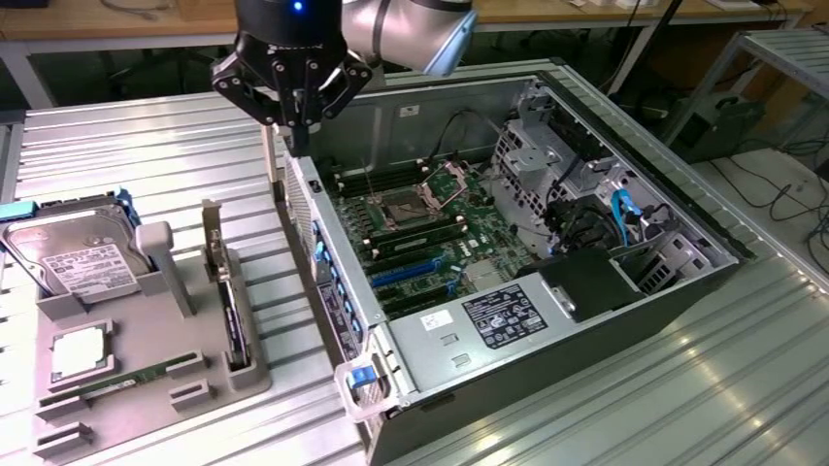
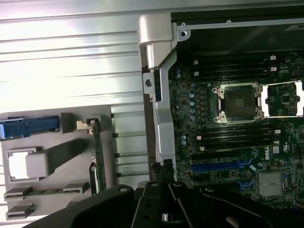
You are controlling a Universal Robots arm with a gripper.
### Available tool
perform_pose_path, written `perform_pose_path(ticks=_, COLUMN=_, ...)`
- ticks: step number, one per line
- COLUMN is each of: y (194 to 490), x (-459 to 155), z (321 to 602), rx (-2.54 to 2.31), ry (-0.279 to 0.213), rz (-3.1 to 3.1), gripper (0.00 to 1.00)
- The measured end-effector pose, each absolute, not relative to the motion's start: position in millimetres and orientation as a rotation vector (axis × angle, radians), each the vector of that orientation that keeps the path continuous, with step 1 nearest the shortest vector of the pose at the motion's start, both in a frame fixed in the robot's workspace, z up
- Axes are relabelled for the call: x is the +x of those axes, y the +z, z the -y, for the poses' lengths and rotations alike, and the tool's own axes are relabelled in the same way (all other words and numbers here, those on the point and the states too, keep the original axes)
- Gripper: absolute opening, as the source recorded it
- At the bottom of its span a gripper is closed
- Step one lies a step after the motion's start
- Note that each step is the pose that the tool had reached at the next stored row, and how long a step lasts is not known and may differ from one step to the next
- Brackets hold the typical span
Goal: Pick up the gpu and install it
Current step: 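Reach for the gpu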
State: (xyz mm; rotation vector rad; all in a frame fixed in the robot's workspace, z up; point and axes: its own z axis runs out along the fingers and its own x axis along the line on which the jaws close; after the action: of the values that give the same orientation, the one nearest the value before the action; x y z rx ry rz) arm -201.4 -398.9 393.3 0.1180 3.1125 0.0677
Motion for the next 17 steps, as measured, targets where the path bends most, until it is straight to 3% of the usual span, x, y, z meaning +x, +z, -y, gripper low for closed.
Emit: perform_pose_path(ticks=17, y=393, x=-222, z=399, rx=0.118, ry=0.068, rz=-3.112, gripper=0.11)
